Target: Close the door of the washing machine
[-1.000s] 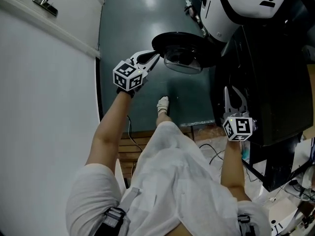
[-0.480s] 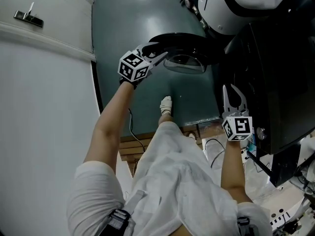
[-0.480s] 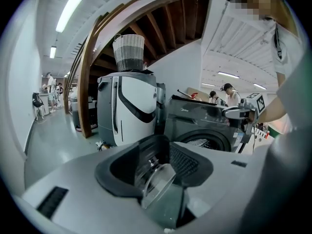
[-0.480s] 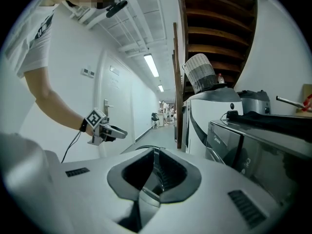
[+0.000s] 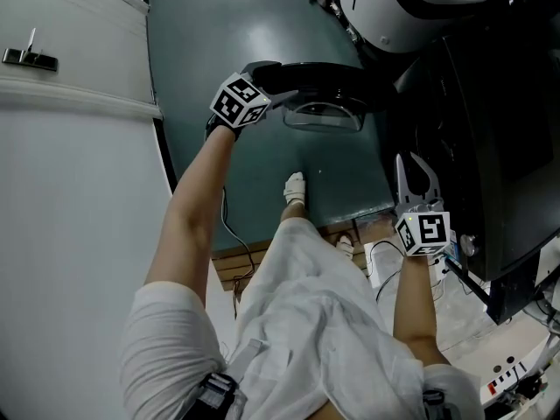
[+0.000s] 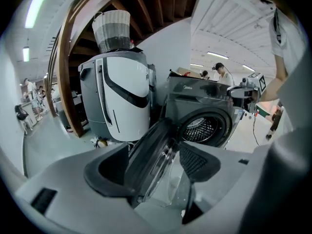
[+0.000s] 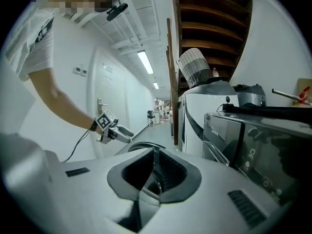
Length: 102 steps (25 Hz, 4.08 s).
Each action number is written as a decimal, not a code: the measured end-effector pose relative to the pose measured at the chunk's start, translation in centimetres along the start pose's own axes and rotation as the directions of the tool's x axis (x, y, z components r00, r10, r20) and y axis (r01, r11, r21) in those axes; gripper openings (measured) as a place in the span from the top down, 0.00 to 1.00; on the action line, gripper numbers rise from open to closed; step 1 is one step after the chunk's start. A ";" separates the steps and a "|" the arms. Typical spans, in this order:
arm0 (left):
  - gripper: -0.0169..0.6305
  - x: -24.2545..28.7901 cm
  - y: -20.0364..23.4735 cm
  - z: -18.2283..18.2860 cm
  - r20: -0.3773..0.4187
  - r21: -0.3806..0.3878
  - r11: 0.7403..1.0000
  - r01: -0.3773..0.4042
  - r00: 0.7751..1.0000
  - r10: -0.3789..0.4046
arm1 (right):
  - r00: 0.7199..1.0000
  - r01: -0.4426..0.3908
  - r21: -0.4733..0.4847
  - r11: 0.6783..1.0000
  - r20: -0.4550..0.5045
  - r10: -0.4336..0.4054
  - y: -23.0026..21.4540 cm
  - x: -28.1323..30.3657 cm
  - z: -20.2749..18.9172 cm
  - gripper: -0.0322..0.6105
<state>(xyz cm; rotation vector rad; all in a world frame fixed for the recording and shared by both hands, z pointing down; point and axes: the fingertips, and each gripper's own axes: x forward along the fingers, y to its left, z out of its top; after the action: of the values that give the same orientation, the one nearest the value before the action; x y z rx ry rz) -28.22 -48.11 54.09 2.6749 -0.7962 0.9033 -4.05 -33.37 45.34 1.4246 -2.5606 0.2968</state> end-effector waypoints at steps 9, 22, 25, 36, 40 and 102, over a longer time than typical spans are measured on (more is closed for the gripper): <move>0.42 4.6 3.0 -3.3 -0.182 0.079 0.995 0.063 0.982 -0.047 | 1.000 -0.004 0.009 1.000 -0.016 0.004 -0.4 1.9 -0.9 0.89; 0.42 7.7 2.8 -5.0 -0.275 0.150 0.982 0.119 0.959 -0.074 | 0.999 -0.033 0.007 0.999 -0.034 0.033 0.4 2.7 -1.6 0.89; 0.42 7.6 2.7 -4.9 -0.274 0.153 0.982 0.114 0.959 -0.069 | 0.999 -0.030 0.006 1.000 -0.030 0.031 0.5 2.6 -1.5 0.89; 0.51 6.5 1.1 -5.7 -0.261 0.160 0.985 0.058 0.965 -0.014 | 0.999 -0.038 0.006 0.999 -0.026 0.038 1.7 0.9 -1.6 0.90; 0.54 5.9 -0.2 -6.3 -0.253 0.148 0.988 0.030 0.967 0.008 | 0.999 -0.048 0.002 0.999 -0.022 0.049 2.3 0.0 -1.6 0.89; 0.65 7.4 -31.1 -5.0 -0.024 -0.243 0.969 -0.048 0.999 0.044 | 0.998 -0.048 -0.051 0.998 0.043 0.050 -0.6 -19.4 -1.6 0.90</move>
<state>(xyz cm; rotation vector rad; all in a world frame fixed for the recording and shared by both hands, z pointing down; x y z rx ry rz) -8.57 -23.57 61.84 2.4412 -0.9049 0.7827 6.63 -17.53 41.73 1.3683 -2.6221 0.2091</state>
